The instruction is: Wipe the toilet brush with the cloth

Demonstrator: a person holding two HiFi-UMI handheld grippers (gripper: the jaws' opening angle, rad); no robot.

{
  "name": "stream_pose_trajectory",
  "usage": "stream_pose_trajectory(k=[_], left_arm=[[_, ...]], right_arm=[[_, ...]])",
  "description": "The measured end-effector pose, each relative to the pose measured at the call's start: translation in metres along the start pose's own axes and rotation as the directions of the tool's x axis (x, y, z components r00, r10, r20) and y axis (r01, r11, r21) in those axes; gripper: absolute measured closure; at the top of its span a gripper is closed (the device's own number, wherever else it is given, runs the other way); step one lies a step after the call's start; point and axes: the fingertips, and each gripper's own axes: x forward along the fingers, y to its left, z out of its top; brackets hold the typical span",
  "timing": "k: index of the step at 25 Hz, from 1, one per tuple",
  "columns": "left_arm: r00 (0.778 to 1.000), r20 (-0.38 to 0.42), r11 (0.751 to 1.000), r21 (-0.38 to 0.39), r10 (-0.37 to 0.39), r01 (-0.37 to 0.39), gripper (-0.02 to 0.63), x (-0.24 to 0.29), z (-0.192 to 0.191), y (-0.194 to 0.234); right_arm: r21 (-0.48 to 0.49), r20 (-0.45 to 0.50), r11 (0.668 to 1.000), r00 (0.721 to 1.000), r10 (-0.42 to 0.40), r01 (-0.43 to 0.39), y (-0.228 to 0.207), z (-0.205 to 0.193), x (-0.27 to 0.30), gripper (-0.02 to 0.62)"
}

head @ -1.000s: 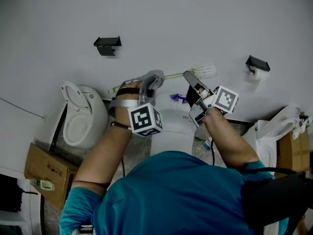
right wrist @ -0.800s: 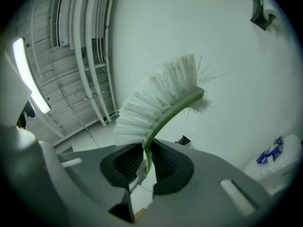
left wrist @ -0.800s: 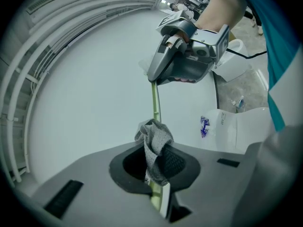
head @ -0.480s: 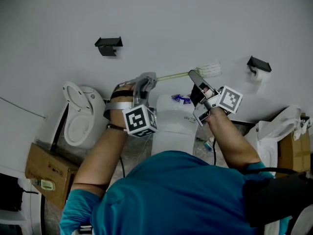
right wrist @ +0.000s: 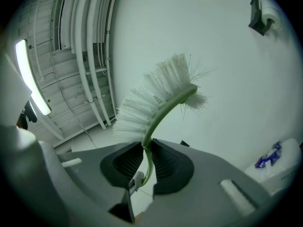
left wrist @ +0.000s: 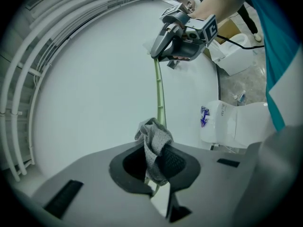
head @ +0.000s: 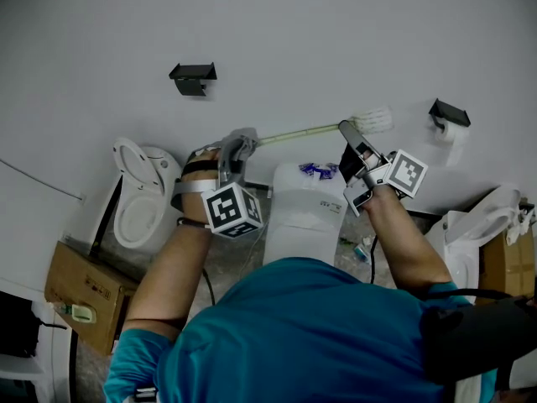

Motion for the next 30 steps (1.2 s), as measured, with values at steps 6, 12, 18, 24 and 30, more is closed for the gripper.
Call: stream_pose_trajectory(k=[6,12,18,24,30], left_arm=[[0.999,-0.032,1.0,-0.027,0.002,-0.003,0.568,-0.006,-0.022,0.0],[1.0,0.008,0.992,-0.129,0.01,-0.009,0.568,-0.021,-0.034,0.005],[0.971,0.239,0.861,-0.497,0.012,0.111,0.568,-0.06,-0.026,0.025],[0.916,0.401,0.713,-0.652,0.033,0.26,0.568,-0.072,-0.038,0.041],[0.881,0.472,0.556,-0.743,0.039,0.373,0.568,-0.065,-0.042,0.035]], right_arm=[[-0.014,0.004,1.0,1.0,-0.002,0.002,-0.003,0.007,-0.005,0.535],[-0.067,-0.008,0.997,0.999,-0.032,0.031,-0.006,0.01,-0.007,0.537],[-0.252,-0.057,0.968,0.998,-0.022,0.007,0.009,0.026,-0.023,0.537],[-0.47,-0.129,0.875,0.972,-0.198,0.115,-0.008,0.035,-0.045,0.537],[-0.63,-0.23,0.773,0.931,-0.285,0.081,-0.01,0.034,-0.072,0.535]])
